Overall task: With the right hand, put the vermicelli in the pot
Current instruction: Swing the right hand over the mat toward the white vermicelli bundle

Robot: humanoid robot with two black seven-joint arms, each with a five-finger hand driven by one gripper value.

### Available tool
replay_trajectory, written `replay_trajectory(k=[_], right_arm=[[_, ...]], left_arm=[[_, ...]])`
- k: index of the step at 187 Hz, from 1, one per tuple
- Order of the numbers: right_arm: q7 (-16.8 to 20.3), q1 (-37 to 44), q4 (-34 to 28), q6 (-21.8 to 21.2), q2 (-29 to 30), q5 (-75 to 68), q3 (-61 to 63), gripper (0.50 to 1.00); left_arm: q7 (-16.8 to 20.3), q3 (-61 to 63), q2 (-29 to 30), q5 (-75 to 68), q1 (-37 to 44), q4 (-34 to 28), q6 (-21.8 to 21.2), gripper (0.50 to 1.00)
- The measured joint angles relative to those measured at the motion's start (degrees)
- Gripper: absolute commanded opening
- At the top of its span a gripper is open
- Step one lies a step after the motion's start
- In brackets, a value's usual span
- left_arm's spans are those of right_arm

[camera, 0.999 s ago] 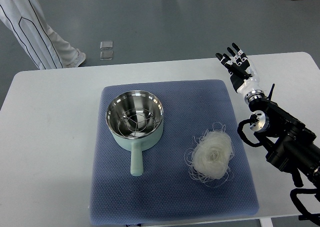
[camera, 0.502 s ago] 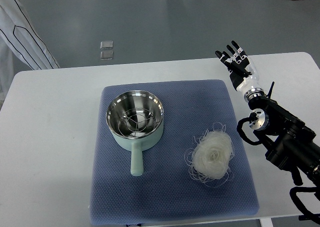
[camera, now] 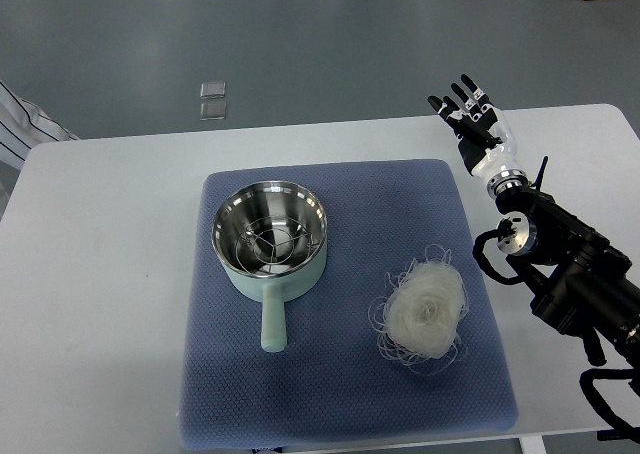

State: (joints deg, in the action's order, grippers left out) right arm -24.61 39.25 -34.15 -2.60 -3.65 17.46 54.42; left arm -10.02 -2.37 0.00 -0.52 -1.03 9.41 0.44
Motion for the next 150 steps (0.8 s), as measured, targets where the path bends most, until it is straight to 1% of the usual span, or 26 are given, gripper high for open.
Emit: replay_trajectory(k=[56,80,103,117,137,150], right_arm=[[0.09,0.86,-1.11,-0.08,-1.82,2.40,-1.07,0.928],[0.09,2.81,-2.56,-0.19,-4.45,11.01,-4.11,0.928],[0.09,4.96,-3.24,-0.38,-6.94,23.17,-6.72,0.928],[0.08,5.62,-3.48,-1.60,-9.65,30.89,-8.36,0.928],[-0.68,6.75,-5.13,-5.57,-14.36,41.03,-11.34,0.928],[-1.62,6.85,-7.55,-8.19,-17.26,45.24,-13.50,0.928]], left_arm=[[0.00,0.00,0.00,0.00,-0.02,0.00,0.00,1.000],[0.00,0.00,0.00,0.00,-0.03,0.00,0.00,1.000],[0.00,0.00,0.00,0.00,-0.03,0.00,0.00,1.000],[0.00,-0.02,0.00,0.00,-0.02,0.00,0.00,1.000],[0.00,-0.05,0.00,0.00,-0.03,0.00,0.00,1.000],[0.00,-0.08,0.00,0.00,-0.04,0.00,0.00,1.000]])
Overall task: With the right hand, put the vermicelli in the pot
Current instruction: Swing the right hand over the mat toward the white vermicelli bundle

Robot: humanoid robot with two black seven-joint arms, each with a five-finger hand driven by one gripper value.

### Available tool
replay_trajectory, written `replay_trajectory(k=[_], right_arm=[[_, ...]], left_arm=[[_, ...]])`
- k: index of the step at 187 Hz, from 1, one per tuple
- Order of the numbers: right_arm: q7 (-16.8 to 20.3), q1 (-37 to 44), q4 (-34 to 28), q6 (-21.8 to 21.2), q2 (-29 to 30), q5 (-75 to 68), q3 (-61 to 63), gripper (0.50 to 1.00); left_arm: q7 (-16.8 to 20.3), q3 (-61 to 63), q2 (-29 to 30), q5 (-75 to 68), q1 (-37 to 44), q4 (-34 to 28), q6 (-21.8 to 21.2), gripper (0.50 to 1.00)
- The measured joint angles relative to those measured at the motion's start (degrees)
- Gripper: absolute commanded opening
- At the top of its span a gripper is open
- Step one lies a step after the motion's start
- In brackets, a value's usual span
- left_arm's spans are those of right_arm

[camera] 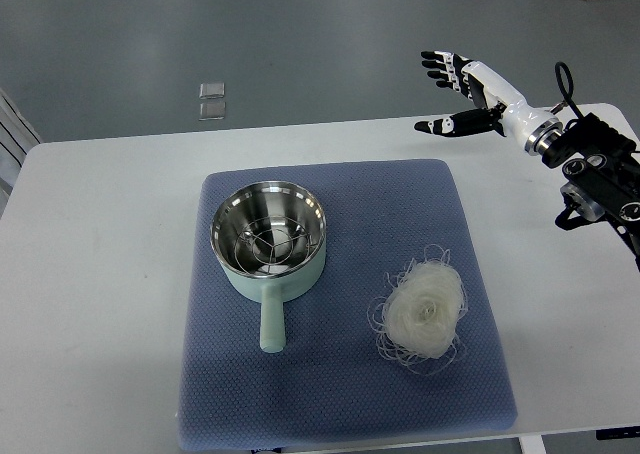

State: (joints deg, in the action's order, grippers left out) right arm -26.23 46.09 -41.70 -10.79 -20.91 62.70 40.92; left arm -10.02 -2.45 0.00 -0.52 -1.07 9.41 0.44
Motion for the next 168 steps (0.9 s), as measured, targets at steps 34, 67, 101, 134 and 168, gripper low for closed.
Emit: replay_trajectory(k=[34,67,101,134,168], right_arm=[[-1.56,0.27,-9.72,-3.30,-7.76,6.59,-6.09,0.928],[-1.74,2.73,-20.80,-7.91,-13.39,14.64,-9.97,0.928],[-1.96,5.13,-28.61,-12.50,-16.96,23.95,-12.80,0.928],[-2.03,7.60,-31.50,-14.39,-19.92,28.43,-16.35,0.928],[-2.07,7.17,-32.25,-14.06,-21.46,29.47,-20.26,0.928]], left_arm=[[0.00,-0.01,0.00,0.00,0.03,0.00,0.00,1.000],[0.00,-0.02,0.00,0.00,0.02,0.00,0.00,1.000],[0.00,-0.02,0.00,0.00,0.02,0.00,0.00,1.000],[0.00,-0.01,0.00,0.00,0.02,0.00,0.00,1.000],[0.00,-0.01,0.00,0.00,0.01,0.00,0.00,1.000]])
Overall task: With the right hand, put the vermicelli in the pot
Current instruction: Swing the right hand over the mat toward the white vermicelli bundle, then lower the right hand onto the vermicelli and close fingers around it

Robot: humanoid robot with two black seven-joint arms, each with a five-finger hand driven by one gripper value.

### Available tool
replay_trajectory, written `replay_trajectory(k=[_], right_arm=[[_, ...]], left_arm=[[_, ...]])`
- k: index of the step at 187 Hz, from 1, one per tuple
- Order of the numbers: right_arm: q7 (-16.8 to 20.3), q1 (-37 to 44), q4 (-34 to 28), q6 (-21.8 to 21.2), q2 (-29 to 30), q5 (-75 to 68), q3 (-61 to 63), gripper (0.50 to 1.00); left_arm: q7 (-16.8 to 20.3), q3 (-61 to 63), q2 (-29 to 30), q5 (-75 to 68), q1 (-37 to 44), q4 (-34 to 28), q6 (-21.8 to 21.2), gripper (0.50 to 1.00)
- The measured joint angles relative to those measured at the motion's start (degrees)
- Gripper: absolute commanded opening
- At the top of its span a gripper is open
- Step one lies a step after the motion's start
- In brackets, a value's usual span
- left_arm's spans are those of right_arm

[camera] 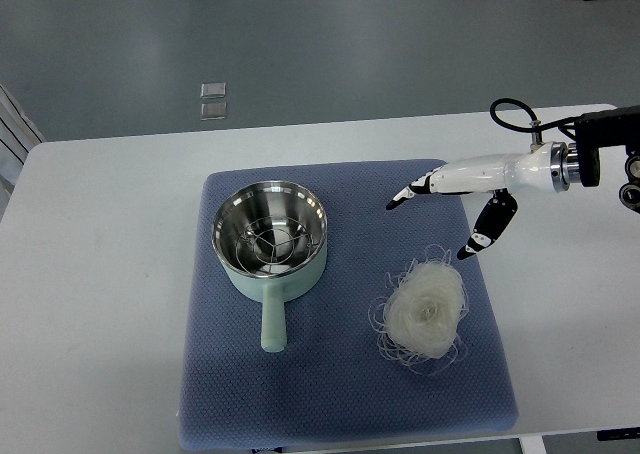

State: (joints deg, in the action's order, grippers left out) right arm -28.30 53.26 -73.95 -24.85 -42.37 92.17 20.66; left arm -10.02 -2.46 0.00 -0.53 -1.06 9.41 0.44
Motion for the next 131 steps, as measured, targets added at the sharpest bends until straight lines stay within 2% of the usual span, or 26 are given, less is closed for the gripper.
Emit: replay_trajectory(k=[131], right_arm=[[-1.28,-8.15,-2.13,0.33,0.68,3.02,-1.24,0.926]], left_arm=[[0.00,0.01,0.00,0.00,-0.25,0.00,0.00,1.000]])
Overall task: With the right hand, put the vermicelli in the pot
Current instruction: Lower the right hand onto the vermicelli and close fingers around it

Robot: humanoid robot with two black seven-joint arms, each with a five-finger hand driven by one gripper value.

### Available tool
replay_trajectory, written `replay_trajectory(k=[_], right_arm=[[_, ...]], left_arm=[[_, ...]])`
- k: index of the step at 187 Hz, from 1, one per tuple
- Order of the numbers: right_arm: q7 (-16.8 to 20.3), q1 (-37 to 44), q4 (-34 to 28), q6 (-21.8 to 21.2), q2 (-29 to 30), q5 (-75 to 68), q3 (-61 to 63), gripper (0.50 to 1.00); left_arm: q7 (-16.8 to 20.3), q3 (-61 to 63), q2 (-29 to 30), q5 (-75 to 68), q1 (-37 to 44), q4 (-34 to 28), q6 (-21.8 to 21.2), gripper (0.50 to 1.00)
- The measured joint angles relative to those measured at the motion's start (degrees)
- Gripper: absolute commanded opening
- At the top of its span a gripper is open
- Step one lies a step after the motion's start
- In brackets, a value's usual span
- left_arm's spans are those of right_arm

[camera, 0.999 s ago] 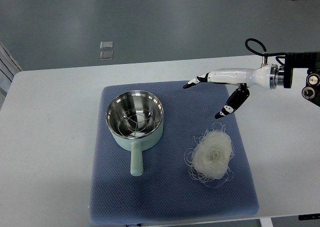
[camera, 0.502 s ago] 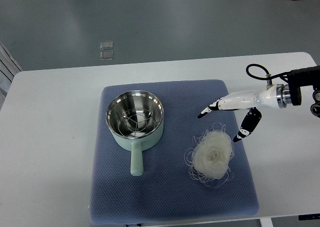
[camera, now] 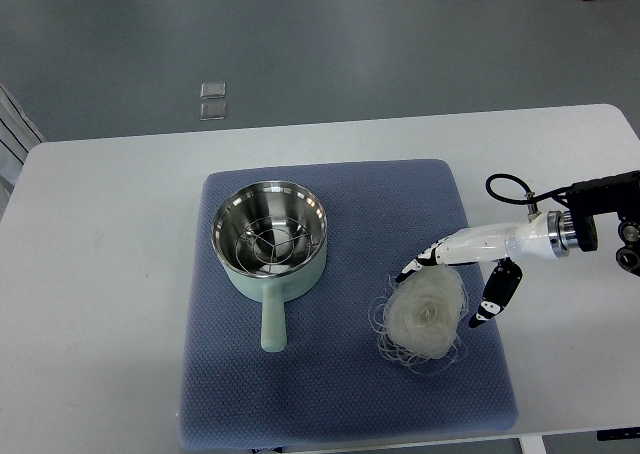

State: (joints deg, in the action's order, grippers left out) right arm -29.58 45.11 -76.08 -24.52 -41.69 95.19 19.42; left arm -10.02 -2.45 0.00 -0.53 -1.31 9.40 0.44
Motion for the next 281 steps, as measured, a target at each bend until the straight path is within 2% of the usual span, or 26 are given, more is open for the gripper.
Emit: replay_trajectory(k=[100,117,129,142,183,204,281], right_arm=[[0.53,-1.22,1.00,0.04,3.32,0.94,-0.83,0.897],[0.53,-1.33,1.29,0.06,3.43,0.95,-0.85,0.864],[0.53,-1.44,1.41,0.08,3.45,0.95,-0.85,0.813],[0.53,-1.73,1.49,0.10,3.55,0.96,-0.85,0.791],[0.49,-2.03,1.94,0.10,4.93,0.96,-0.81,0.617],[0.48,-1.83,2.13,0.10,5.26,0.97,-0.73,0.588],[0.04,0.79,2.14,-0.52,4.89,-1.67,4.36,0.590]], left_arm=[[0.00,0.00,0.00,0.00,-0.01,0.00,0.00,1.000],[0.00,0.00,0.00,0.00,-0.01,0.00,0.00,1.000],[0.00,0.00,0.00,0.00,-0.01,0.00,0.00,1.000],[0.00,0.00,0.00,0.00,0.00,0.00,0.00,1.000],[0.00,-0.01,0.00,0.00,-0.01,0.00,0.00,1.000],[0.00,-0.01,0.00,0.00,0.00,0.00,0.00,1.000],[0.00,0.05,0.00,0.00,0.00,0.00,0.00,1.000]])
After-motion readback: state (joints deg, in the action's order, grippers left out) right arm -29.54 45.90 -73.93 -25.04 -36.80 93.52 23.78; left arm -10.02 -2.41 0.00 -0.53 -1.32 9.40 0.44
